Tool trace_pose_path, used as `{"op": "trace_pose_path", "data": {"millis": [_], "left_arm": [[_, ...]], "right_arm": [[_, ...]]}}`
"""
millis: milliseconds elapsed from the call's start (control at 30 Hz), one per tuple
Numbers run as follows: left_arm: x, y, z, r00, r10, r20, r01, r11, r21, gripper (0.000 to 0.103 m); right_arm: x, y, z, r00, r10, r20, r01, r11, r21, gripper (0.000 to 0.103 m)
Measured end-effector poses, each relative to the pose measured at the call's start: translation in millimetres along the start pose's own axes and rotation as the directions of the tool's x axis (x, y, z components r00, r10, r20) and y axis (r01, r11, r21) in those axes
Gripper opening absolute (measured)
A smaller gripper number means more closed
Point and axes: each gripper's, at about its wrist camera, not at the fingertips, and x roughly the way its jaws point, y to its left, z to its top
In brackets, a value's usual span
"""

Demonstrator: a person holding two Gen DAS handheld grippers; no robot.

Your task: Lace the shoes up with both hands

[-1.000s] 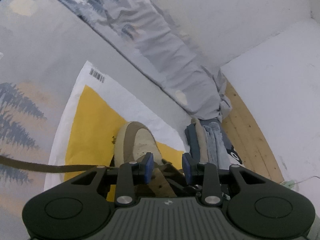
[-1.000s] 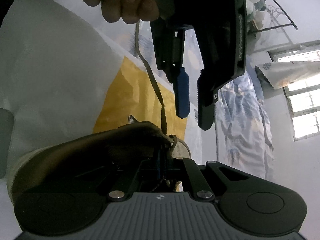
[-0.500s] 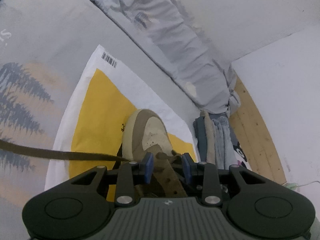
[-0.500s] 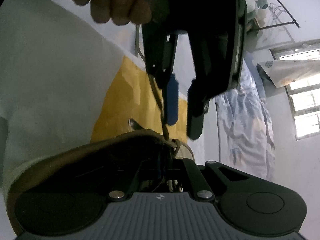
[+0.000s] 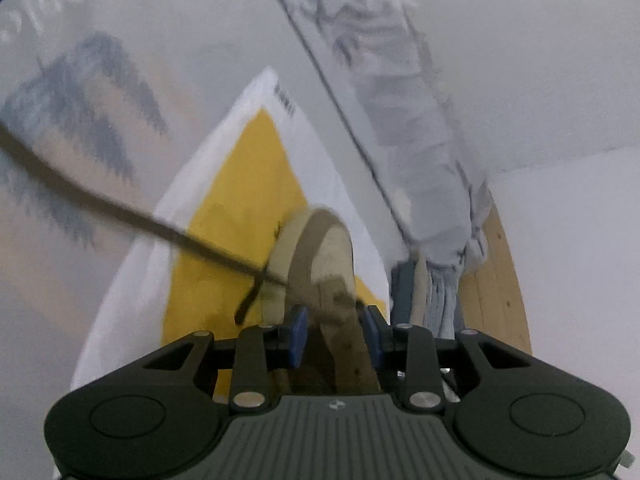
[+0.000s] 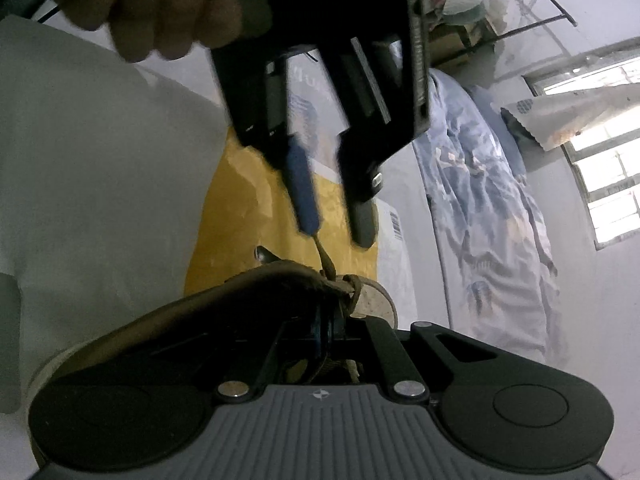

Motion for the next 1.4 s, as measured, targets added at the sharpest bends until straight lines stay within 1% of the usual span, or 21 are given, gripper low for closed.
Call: {"op": "trace_pose_path", "data": {"millis": [133,200,267,300,367,400,467,600,700,867,967,1067,1100,1133,1167,1233,1300,1367,1400], "left_arm": [[4.3,2.8,0.8,1.000,-0.003,-0.025,0.003,1.000,-0.005,0.027],[6.4,5.8,1.3,1.000,-0.006,-0.031,0.005,1.000,-0.020,0.026],[9.8,7.0,-0.2,0.999,-0.002,-0.044,0.001,1.000,-0.024,0.018],[11.5,6.9,-1.1,0.999,-0.005,-0.052,0.004,1.000,-0.025,0.018],[11.7,6.5,-2.8,0.998,-0.016,-0.053,0.015,1.000,-0.026,0.011],[11.8,6.3,-3.6,0.998,-0.022,-0.053,0.020,0.999,-0.027,0.010],[12.4,6.2,-3.8,0.998,-0.038,-0.054,0.036,0.999,-0.032,0.001],[13.5,4.5,-4.2,0.997,-0.045,-0.057,0.044,0.999,-0.024,0.000],[12.8,5.6,-3.0,0.997,-0.046,-0.057,0.045,0.999,-0.026,0.000],[7.9,3.1,-3.6,0.999,-0.031,-0.032,0.030,0.999,-0.020,0.000],[-2.8,3.6,2.4,0.999,-0.021,0.027,0.022,0.999,-0.027,0.000],[-16.0,7.5,7.3,0.994,-0.007,0.105,0.013,0.998,-0.058,0.000],[-20.4,8.7,8.2,0.991,-0.002,0.133,0.011,0.998,-0.068,0.000],[-23.5,9.8,10.0,0.988,-0.014,0.151,0.025,0.997,-0.073,0.000],[-24.3,10.3,11.8,0.988,-0.024,0.149,0.036,0.996,-0.077,0.000],[-24.3,9.5,12.7,0.988,-0.002,0.152,0.014,0.997,-0.078,0.000],[-26.3,7.9,13.7,0.985,0.014,0.170,-0.003,0.998,-0.065,0.000],[-29.5,4.7,14.7,0.983,0.008,0.183,0.002,0.999,-0.052,0.000],[-31.2,3.1,15.2,0.982,0.005,0.189,0.004,0.999,-0.046,0.000]], "right_arm": [[-1.5,1.0,1.0,1.000,-0.003,0.001,0.003,1.000,0.002,0.002],[-4.7,9.3,1.7,1.000,-0.007,-0.002,0.007,1.000,0.005,0.002],[-3.9,11.7,2.2,1.000,-0.010,-0.003,0.010,1.000,0.008,0.002],[-0.2,6.3,1.6,1.000,-0.009,-0.001,0.009,1.000,0.006,0.002],[0.0,7.1,1.2,1.000,-0.010,-0.001,0.010,1.000,0.007,0.002],[0.4,7.3,1.5,1.000,-0.009,-0.001,0.009,1.000,0.007,0.002],[1.3,7.7,1.9,1.000,-0.009,-0.002,0.009,1.000,0.009,0.002],[2.6,1.5,-4.3,1.000,-0.006,0.002,0.006,1.000,0.007,0.002],[1.1,2.9,-2.9,1.000,-0.009,0.002,0.008,1.000,0.011,0.002],[0.3,3.7,-1.4,1.000,-0.023,-0.007,0.023,1.000,0.011,0.003],[-0.3,4.5,-1.2,0.999,-0.028,-0.017,0.028,1.000,0.013,0.003],[-0.3,3.8,-2.5,0.999,-0.032,-0.020,0.033,0.999,0.015,0.003],[-0.3,3.5,-2.9,0.999,-0.035,-0.022,0.036,0.999,0.016,0.005],[-0.5,3.4,-3.2,0.999,-0.040,-0.023,0.040,0.999,0.017,0.007],[-0.9,3.3,-3.5,0.999,-0.045,-0.025,0.046,0.999,0.019,0.011],[-3.0,3.1,-4.8,0.998,-0.057,-0.026,0.057,0.998,0.025,0.017],[-6.1,1.9,-6.8,0.997,-0.071,-0.031,0.072,0.997,0.037,0.028],[-11.7,-1.0,-9.5,0.997,-0.072,-0.034,0.074,0.995,0.066,0.034],[-14.8,-2.5,-9.9,0.997,-0.071,-0.038,0.074,0.994,0.085,0.036]]}}
